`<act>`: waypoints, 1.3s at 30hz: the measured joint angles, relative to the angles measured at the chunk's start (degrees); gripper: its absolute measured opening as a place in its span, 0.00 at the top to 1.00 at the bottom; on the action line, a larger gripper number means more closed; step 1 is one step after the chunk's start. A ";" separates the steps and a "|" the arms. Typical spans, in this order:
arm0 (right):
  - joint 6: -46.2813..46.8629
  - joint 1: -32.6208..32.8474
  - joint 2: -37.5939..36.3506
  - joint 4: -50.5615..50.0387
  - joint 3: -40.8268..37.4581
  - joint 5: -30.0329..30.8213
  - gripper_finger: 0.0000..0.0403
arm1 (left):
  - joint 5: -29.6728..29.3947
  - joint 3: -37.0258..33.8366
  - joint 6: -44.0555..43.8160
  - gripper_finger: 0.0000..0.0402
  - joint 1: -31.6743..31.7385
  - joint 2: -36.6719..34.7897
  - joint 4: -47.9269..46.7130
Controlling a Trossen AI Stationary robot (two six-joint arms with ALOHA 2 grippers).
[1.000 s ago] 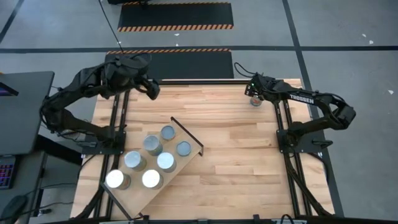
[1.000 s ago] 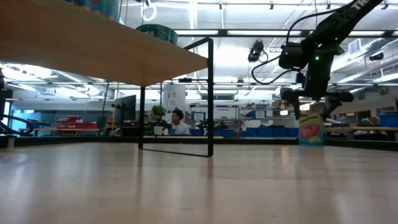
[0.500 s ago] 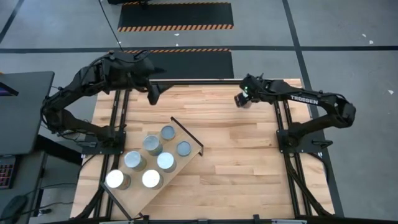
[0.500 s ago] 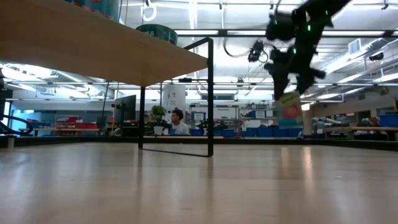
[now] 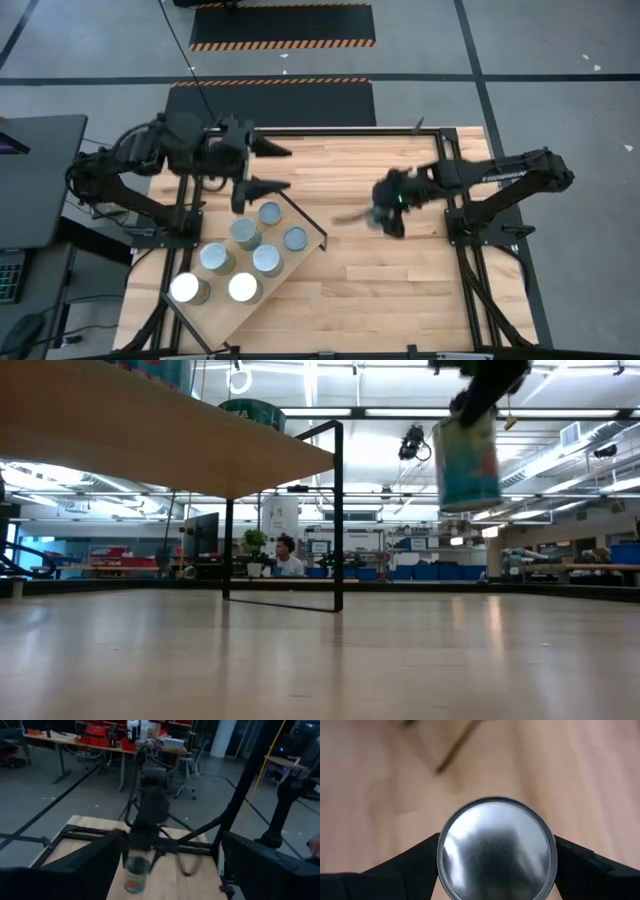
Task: Pick and place cans onto a shelf
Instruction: Put the canned tomatoes on the shelf
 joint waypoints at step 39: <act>4.70 27.50 27.00 26.58 2.98 3.51 0.02 | -24.09 -0.02 -14.71 0.13 -35.00 13.46 8.30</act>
